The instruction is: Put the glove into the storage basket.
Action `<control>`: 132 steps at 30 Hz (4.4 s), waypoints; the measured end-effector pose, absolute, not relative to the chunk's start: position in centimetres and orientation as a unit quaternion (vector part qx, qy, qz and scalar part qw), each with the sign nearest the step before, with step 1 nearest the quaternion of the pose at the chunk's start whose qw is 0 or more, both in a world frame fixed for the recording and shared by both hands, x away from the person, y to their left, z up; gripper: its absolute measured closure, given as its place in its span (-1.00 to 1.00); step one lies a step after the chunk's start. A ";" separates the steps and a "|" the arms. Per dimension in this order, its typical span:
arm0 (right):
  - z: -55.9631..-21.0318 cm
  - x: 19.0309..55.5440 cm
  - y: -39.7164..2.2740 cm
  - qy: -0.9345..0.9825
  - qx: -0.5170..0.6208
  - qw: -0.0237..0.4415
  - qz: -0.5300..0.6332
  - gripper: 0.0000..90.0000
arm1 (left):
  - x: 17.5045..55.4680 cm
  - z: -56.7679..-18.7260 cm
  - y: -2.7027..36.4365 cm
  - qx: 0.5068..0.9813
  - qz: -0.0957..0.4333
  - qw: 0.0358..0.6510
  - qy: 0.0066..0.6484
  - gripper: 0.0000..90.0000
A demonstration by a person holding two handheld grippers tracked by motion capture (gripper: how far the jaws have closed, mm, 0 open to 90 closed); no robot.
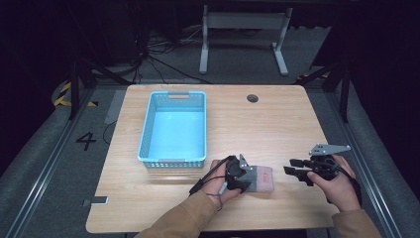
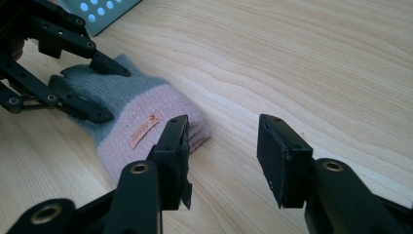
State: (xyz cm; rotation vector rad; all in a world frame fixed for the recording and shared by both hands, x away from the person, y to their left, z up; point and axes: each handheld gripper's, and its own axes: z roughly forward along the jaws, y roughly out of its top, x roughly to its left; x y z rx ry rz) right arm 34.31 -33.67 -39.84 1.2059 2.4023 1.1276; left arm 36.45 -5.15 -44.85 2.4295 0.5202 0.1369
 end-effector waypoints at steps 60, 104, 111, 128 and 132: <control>-39.6 36.4 -33.7 0.813 0.411 0.110 0.398 0.28 | 38.9 -34.4 3.8 0.903 0.109 0.362 0.203 0.52; -41.5 34.4 -34.5 0.813 0.432 0.120 0.371 0.25 | 44.3 -33.8 14.5 0.883 0.143 0.353 0.275 0.51; -41.6 34.2 -34.6 0.811 0.436 0.119 0.372 0.25 | 45.6 -34.9 15.5 0.884 0.148 0.340 0.283 0.51; -41.8 34.3 -34.5 0.812 0.432 0.116 0.374 0.22 | 47.7 -38.5 15.5 0.892 0.137 0.312 0.295 0.50; -41.8 34.3 -34.4 0.813 0.432 0.116 0.373 0.22 | 48.1 -39.2 15.4 0.897 0.128 0.303 0.295 0.49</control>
